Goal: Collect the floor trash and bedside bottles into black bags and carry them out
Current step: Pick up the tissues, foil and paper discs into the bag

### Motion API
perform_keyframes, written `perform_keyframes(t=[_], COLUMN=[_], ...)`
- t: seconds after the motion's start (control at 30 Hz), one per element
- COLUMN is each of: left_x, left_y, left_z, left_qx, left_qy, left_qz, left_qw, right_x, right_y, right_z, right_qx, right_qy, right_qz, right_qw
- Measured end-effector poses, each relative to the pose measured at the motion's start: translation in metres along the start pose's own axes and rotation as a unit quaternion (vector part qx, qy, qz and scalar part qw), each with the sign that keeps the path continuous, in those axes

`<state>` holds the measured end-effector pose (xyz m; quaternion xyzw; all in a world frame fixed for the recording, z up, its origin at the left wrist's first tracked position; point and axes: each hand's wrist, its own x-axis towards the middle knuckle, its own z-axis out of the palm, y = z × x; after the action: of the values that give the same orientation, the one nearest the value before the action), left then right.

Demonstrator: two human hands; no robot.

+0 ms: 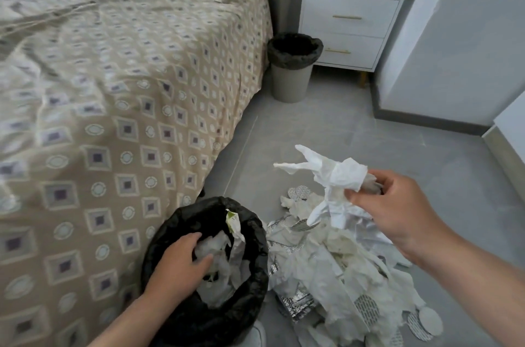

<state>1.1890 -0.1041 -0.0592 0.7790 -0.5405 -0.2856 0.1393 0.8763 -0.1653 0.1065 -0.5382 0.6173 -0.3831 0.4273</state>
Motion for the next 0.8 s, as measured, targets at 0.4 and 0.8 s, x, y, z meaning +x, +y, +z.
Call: perform_keyframes(t=[0.4, 0.8], left_x=[-0.024, -0.014], left_y=[-0.088, -0.105], left_z=[0.016, 0.025], left_qx=[0.098, 0.143], left_qy=[0.067, 0.07], left_qz=[0.041, 0.075], left_qw=[0.992, 0.984], right_x=[0.013, 0.027], right_y=[-0.009, 0.086], right_z=[0.123, 0.223], right_qx=[0.077, -0.131], right_qy=[-0.17, -0.231], right_qz=[0.016, 0.092], right_qw=[0.982, 0.96])
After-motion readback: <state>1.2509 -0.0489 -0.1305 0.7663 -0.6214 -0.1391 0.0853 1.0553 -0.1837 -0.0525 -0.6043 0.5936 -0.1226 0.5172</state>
